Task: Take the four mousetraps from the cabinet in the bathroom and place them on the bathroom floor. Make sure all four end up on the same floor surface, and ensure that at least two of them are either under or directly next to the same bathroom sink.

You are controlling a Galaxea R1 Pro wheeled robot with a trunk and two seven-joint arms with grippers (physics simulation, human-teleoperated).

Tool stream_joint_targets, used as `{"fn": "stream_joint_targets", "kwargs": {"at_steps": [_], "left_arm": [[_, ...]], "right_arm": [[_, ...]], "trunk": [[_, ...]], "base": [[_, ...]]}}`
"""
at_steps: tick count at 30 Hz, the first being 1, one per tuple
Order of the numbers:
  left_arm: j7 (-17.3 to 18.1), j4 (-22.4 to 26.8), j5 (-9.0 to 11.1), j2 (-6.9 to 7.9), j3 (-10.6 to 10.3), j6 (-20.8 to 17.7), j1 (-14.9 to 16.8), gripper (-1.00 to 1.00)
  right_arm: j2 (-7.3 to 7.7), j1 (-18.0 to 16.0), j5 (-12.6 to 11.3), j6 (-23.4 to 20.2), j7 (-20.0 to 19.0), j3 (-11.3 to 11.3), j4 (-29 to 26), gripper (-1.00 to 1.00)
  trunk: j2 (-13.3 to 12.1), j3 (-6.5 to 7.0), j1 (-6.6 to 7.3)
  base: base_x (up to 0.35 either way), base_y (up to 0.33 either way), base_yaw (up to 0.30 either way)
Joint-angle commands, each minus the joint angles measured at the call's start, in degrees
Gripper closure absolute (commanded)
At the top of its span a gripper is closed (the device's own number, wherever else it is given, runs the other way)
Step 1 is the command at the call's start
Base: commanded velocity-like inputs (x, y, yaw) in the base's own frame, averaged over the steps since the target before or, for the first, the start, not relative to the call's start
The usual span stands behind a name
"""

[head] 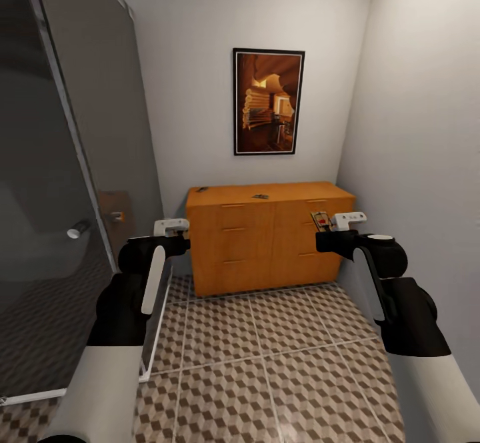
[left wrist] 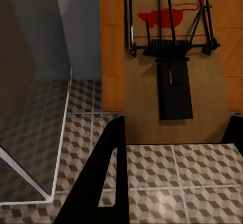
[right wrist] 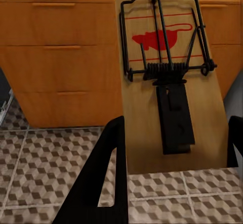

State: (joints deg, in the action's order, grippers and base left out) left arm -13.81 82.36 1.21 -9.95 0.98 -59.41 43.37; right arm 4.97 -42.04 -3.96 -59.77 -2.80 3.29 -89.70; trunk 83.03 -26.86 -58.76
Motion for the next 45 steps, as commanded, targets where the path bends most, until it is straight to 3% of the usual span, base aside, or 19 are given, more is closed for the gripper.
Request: {"fn": "stream_joint_targets", "kwargs": {"at_steps": [1, 10, 30, 36, 41, 42, 45], "left_arm": [[-0.16, 0.03, 0.1, -0.04, 0.08, -0.22, 0.05, 1.0], [-0.16, -0.16, 0.18, -0.04, 0.08, -0.18, 0.05, 1.0], [0.04, -1.42, 0.19, -0.04, -0.03, 0.35, -0.43, 1.0], [-0.02, -3.01, 2.85, -0.04, -0.05, 3.21, -0.67, 1.0], [0.12, -3.54, 3.6, -0.04, -0.02, 4.75, -0.68, 1.0], [0.15, -4.58, 3.69, -0.04, -0.03, 7.49, -0.66, 1.0], [0.23, -5.79, 3.81, -0.04, -0.06, 9.27, -0.66, 1.0]], "right_arm": [[0.04, -0.06, -0.35, -0.23, 0.17, 0.05, -0.04, 1.0], [0.04, -0.06, -0.35, -0.23, 0.17, 0.05, -0.04, 1.0], [0.58, -0.06, -0.28, -0.23, 0.56, -0.08, 0.38, 1.0], [0.57, -0.04, -0.46, -0.23, 0.5, -0.24, 0.4, 1.0], [0.58, 0.01, -0.4, -0.23, 0.42, -0.32, 0.4, 1.0], [0.63, 0.02, -0.41, -0.23, 0.41, -0.37, 0.4, 1.0], [0.64, 0.03, -0.47, -0.23, 0.43, -0.38, 0.4, 1.0]], "trunk": [[0.05, -0.06, 0.04], [0.05, -0.06, 0.04], [0.05, -0.06, 0.04], [0.05, -0.06, 0.04], [0.05, -0.06, 0.04], [0.05, -0.06, 0.04], [0.05, -0.06, 0.04]], "base": [[-0.346, 0.0, 0.0], [-0.333, 0.0, 0.0], [-0.013, 0.0, 0.0], [0.0, 0.0, 0.0], [0.0, 0.0, 0.0], [0.0, 0.0, 0.0], [0.0, 0.0, 0.0]]}}
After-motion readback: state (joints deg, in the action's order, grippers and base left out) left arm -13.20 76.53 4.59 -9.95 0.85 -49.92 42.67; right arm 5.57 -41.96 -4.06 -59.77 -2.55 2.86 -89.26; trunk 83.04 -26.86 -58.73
